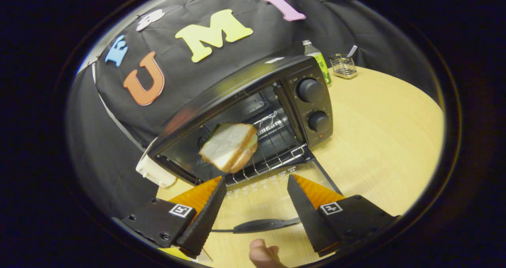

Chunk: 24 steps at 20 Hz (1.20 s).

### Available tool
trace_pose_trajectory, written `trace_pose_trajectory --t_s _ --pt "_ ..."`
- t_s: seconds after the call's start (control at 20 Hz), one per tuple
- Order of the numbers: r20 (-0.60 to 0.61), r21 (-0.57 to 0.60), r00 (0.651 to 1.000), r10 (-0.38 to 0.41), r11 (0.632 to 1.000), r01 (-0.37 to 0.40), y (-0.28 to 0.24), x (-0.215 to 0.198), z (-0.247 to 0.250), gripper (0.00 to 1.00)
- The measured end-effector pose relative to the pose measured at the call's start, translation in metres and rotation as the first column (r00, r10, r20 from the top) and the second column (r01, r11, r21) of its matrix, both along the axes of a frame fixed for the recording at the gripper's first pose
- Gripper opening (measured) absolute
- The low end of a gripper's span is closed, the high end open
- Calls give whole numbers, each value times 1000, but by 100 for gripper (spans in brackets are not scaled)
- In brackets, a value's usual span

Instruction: Open the toaster oven, put the food inside, and close the toaster oven door.

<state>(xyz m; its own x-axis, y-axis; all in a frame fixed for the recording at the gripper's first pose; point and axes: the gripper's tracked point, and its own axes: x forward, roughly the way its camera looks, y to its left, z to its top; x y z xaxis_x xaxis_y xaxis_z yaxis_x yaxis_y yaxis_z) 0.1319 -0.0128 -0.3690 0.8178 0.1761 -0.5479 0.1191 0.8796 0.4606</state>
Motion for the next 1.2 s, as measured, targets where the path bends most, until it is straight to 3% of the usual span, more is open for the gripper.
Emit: trace_pose_trajectory --t_s 0.35,0.5,0.75,1.2 --pt "55 -170 995 80 983 -69 23 -45 -20 100" --pt "105 -287 987 123 954 -88 33 -62 -24 100" --pt "76 -418 985 155 902 -110 36 -76 -55 100" --pt "55 -435 992 115 897 -79 33 -67 -63 100"
